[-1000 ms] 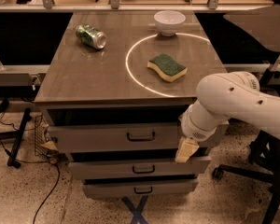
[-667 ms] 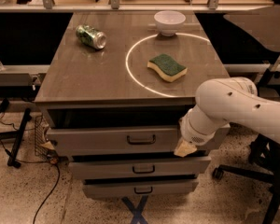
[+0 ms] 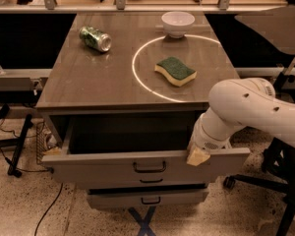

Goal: Open top drawer

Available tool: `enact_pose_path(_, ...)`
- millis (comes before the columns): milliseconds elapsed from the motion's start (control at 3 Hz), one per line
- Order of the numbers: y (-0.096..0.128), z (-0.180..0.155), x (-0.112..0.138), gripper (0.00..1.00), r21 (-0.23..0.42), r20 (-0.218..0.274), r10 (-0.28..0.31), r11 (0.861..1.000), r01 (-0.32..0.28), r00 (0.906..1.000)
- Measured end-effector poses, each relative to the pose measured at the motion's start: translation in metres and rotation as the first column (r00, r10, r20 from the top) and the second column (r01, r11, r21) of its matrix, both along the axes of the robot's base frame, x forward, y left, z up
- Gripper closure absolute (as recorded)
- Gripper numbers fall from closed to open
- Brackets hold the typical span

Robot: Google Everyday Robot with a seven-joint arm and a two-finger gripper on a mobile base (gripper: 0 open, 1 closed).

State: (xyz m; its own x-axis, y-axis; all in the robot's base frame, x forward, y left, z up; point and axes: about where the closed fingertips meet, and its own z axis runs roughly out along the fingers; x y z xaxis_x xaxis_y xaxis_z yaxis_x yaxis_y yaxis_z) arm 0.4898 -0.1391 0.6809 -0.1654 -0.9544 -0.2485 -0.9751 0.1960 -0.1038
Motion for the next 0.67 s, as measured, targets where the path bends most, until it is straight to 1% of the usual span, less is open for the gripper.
enact_pose_path(333, -0.005, 0.0, -0.008, 0.97, -0.007, -0.012, -0.008, 1.0, 0.008, 0.9999)
enact_pose_path(667, -0.024, 0.002, -0.041, 0.83, -0.039, -0.06, -0.045, 0.998, 0.042, 0.9972)
